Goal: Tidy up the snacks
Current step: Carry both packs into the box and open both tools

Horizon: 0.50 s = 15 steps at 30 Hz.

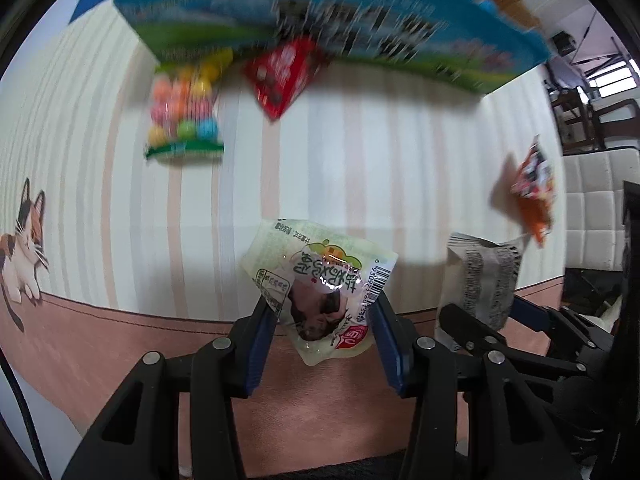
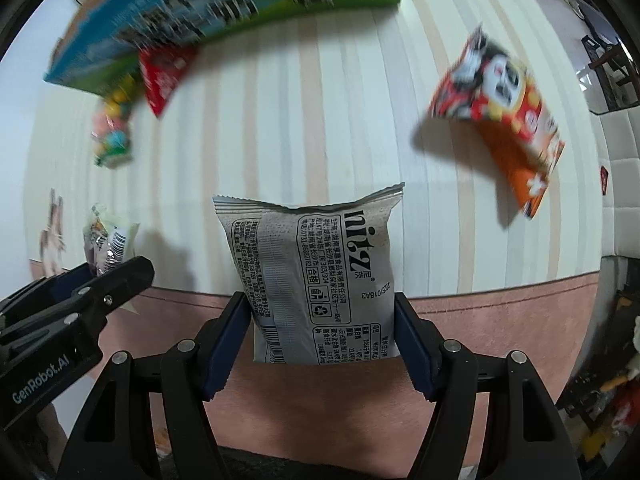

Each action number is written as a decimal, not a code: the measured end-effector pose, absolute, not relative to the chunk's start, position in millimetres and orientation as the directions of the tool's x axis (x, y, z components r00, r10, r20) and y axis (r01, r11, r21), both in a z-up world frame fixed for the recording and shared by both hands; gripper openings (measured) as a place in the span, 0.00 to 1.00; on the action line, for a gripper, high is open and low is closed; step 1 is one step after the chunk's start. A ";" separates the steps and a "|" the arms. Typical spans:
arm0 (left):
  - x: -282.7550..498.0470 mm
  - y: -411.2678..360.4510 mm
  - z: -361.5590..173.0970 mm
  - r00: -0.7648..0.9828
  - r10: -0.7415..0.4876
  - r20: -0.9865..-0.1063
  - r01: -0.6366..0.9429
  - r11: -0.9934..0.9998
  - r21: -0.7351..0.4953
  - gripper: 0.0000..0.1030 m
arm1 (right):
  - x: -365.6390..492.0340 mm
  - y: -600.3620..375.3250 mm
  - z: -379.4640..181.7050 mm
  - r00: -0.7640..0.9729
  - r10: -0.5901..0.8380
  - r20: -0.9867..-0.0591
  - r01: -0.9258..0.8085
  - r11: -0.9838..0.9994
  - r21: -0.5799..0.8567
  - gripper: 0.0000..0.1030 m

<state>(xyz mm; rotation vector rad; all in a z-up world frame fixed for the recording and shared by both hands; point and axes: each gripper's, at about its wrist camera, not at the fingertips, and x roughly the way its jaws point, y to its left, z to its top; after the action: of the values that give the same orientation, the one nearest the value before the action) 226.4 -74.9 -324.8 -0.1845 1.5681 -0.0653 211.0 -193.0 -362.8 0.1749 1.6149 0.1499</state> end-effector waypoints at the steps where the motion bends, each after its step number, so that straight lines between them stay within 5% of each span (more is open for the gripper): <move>1: 229.4 -75.7 -315.6 0.022 -0.167 -0.986 -0.073 0.983 -0.169 0.43 | 212.3 -194.1 -353.6 -0.031 0.216 -0.976 0.021 0.976 0.216 0.71; 15: 302.3 -53.9 -206.7 0.239 -0.207 -0.949 -0.019 0.976 -0.217 0.43 | 297.4 -218.6 -221.5 0.215 0.337 -0.917 0.003 0.939 0.345 0.71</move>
<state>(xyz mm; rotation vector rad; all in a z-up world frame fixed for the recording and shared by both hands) 302.3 -53.9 -206.7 -0.1985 1.3257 -0.1295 297.4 -218.6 -221.5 0.2984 1.3394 0.2362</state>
